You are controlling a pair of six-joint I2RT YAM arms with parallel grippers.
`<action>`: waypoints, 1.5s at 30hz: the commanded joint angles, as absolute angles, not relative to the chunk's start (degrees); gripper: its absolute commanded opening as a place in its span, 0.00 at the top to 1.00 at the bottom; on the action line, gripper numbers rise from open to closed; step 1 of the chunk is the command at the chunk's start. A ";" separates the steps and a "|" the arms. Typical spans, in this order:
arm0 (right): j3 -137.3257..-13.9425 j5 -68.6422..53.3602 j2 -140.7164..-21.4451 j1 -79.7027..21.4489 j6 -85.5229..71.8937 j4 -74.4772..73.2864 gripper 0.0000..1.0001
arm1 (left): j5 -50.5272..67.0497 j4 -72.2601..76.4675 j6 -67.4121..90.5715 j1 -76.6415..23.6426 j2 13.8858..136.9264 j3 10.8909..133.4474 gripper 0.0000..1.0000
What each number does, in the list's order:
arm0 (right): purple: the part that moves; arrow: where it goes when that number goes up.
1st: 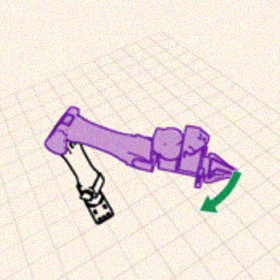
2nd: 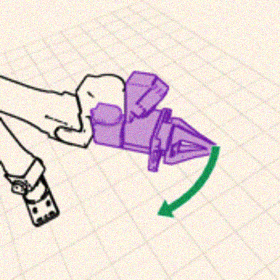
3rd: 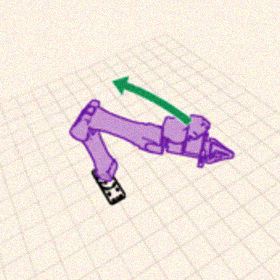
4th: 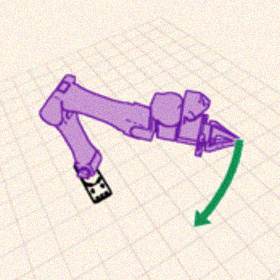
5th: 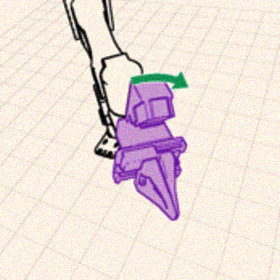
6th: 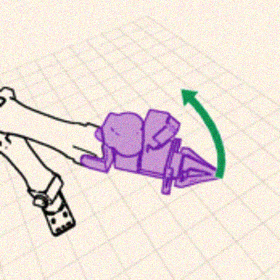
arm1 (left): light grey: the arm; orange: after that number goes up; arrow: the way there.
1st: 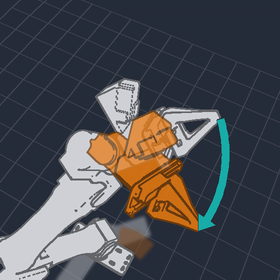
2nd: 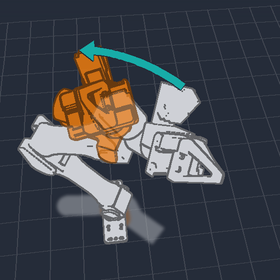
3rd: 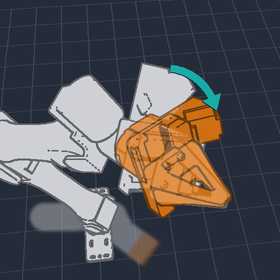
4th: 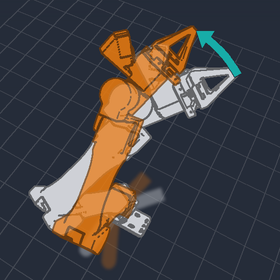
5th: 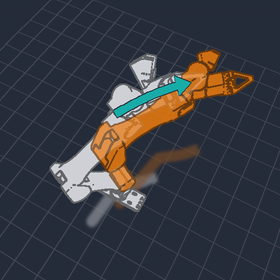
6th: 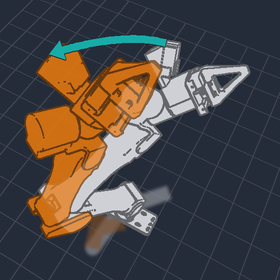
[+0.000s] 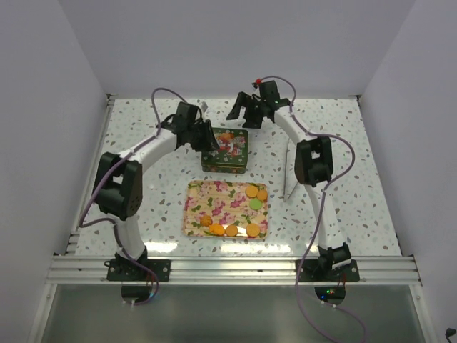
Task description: Pack the cookies
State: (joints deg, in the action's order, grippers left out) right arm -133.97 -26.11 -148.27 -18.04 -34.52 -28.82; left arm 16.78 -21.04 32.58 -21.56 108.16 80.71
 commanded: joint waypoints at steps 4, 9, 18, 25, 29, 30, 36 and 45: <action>-136.50 -22.50 -139.14 -16.44 -33.31 -29.44 0.03 | 14.76 -23.99 31.73 -16.62 100.82 84.72 0.53; -134.13 -21.53 -134.39 -16.26 -31.82 -30.50 0.01 | 14.07 -25.48 31.55 -12.22 96.25 85.08 0.34; -116.48 -22.59 -112.96 -16.44 -30.50 -27.25 0.01 | 5.37 -30.49 28.66 -10.81 83.25 79.82 0.20; -88.74 -22.33 -90.02 -17.83 -31.11 -22.78 0.01 | -10.79 -31.20 29.88 -10.63 63.74 61.72 0.11; -75.61 -20.92 -78.07 -20.04 -32.34 -21.62 0.01 | -20.01 -30.41 34.00 -10.63 57.23 54.24 0.06; -73.32 -20.13 -74.04 -21.61 -32.34 -21.45 0.01 | -25.35 -30.41 35.93 -10.63 55.91 51.88 0.04; -61.53 -18.02 -63.21 -26.27 -33.31 -23.11 0.01 | -38.66 -12.47 31.15 -10.63 53.61 37.66 0.00; -62.57 -17.58 -52.83 -26.98 -30.24 -33.74 0.01 | -42.98 28.70 17.15 -10.55 66.23 20.22 0.00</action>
